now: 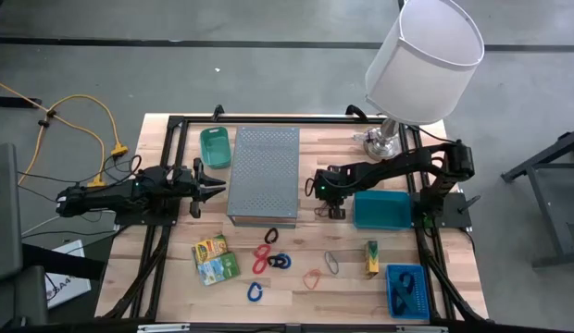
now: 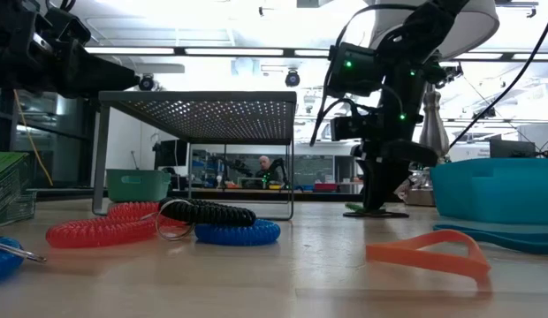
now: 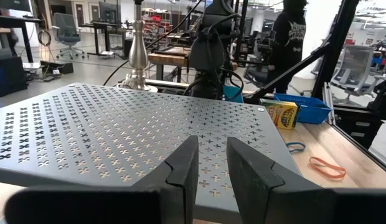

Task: Pick & Place Office Desk Supplies
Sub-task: Put the green rubberband into the blue basket

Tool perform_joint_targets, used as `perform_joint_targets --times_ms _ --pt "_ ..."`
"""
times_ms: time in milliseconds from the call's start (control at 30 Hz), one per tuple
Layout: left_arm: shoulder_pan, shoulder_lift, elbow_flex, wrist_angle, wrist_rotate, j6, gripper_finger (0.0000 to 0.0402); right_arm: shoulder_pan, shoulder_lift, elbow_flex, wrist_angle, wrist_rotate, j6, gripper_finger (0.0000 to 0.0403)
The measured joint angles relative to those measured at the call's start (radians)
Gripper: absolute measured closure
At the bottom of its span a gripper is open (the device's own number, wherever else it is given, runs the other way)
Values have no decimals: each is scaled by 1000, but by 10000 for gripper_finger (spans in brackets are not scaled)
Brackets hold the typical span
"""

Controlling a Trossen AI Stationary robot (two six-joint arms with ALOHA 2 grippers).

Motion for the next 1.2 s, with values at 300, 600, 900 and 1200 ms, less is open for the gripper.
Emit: perform_joint_targets --times_ms 300,600,900,1200 --pt "0 0 0 0 0 0 323 0 0 0 -1 3 0 398" --pt "0 0 0 0 0 0 323 -3 -97 47 -88 73 -2 400" --pt "0 0 0 0 0 0 323 44 -228 80 -152 71 13 401" --pt "0 0 0 0 0 0 323 166 -285 80 -305 121 279 401"
